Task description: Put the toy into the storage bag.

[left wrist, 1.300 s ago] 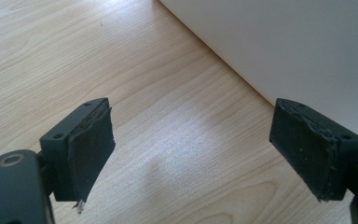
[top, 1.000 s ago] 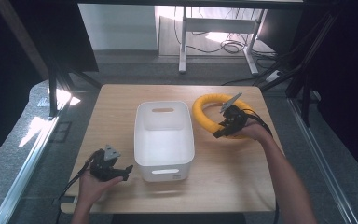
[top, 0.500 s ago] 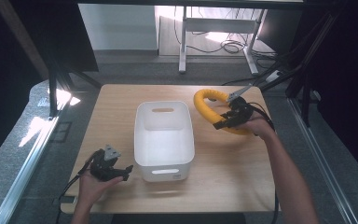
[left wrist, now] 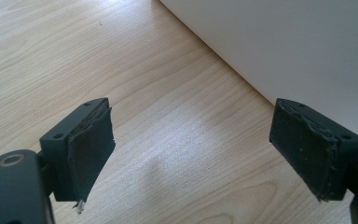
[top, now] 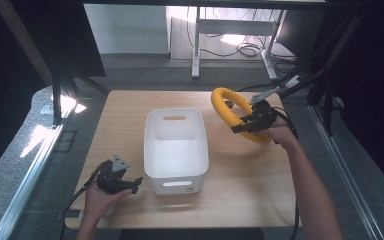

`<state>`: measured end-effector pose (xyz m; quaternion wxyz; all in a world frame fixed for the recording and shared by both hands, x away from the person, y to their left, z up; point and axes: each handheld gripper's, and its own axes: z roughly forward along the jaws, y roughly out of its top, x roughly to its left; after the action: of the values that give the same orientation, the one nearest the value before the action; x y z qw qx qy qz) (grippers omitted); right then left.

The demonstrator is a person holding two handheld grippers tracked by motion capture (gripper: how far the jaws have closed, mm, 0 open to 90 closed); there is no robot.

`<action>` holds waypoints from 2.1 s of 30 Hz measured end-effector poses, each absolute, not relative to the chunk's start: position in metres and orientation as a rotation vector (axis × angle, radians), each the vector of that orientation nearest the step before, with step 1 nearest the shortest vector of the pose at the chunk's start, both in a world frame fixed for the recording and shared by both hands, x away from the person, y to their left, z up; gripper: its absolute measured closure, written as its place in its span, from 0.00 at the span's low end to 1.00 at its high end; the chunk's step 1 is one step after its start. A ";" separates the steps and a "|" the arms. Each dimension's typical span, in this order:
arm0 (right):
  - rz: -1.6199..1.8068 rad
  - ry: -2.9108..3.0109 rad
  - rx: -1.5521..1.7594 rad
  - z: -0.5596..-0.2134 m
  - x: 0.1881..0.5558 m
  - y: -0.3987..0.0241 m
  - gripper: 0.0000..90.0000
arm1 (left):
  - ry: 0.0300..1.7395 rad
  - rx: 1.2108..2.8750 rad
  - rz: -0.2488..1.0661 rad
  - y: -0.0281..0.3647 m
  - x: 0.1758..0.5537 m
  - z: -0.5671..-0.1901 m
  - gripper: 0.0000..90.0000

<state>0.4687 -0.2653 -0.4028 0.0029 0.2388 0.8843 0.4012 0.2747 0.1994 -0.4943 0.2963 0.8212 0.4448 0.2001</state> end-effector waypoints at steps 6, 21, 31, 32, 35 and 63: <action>1.287 2.746 0.749 -0.397 0.466 -0.269 0.57 | 1.183 2.183 0.532 0.199 0.275 -0.494 0.15; 1.380 2.680 0.732 -0.384 0.458 -0.278 0.57 | 1.185 2.181 0.531 0.198 0.275 -0.495 0.15; 1.410 2.660 0.715 -0.379 0.453 -0.277 0.57 | 1.182 2.188 0.529 0.198 0.275 -0.495 0.15; 1.415 2.654 0.712 -0.378 0.452 -0.276 0.57 | 1.182 2.188 0.529 0.198 0.275 -0.495 0.15; 1.433 2.643 0.707 -0.377 0.451 -0.276 0.57 | 1.183 2.186 0.530 0.198 0.275 -0.495 0.15; 1.556 2.570 0.672 -0.362 0.439 -0.278 0.57 | 1.181 2.195 0.532 0.198 0.275 -0.496 0.15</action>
<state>0.4392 -0.2778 -0.3623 0.0316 0.2182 0.8344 0.5051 0.2751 0.1976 -0.4956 0.2920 0.8237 0.4433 0.1996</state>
